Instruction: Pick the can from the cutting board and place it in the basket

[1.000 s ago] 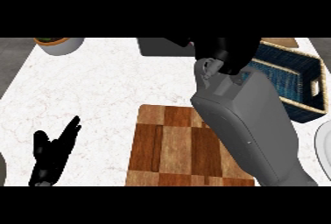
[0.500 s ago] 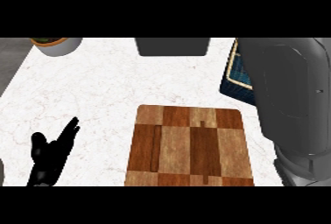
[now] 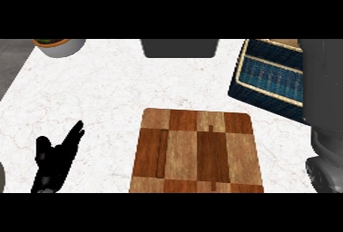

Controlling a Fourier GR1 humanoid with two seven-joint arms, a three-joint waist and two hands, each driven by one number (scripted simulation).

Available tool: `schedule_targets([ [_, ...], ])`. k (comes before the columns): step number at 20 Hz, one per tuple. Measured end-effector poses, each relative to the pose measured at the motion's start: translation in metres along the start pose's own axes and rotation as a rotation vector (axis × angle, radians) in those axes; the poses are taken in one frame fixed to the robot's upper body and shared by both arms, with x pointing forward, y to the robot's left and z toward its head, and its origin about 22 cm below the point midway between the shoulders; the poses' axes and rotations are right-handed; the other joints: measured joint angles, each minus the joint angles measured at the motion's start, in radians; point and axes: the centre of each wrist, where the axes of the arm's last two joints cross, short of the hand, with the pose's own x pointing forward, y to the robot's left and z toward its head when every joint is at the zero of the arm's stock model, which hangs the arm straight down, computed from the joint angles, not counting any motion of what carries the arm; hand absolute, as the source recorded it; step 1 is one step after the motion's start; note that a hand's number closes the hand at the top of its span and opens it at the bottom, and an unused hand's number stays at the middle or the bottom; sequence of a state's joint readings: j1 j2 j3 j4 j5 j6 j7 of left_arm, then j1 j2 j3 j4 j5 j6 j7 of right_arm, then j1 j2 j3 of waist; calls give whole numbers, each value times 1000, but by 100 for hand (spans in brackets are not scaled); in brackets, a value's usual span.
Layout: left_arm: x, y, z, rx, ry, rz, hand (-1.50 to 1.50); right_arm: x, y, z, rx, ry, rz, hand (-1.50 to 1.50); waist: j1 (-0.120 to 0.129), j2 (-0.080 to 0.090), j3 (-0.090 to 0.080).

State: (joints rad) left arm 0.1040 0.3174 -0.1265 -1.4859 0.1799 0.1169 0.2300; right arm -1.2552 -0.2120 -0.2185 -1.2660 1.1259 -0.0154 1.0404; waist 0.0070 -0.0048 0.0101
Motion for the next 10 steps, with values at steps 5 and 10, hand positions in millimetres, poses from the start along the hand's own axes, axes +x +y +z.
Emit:
schedule_targets([
  [5,0,-2,-1,3,2,-3,0,-23,8,-23,22,52,5,150,2,1,0],
  [10,0,2,-1,4,2,0,0,-56,18,-36,35,113,-97,150,1,1,1],
])
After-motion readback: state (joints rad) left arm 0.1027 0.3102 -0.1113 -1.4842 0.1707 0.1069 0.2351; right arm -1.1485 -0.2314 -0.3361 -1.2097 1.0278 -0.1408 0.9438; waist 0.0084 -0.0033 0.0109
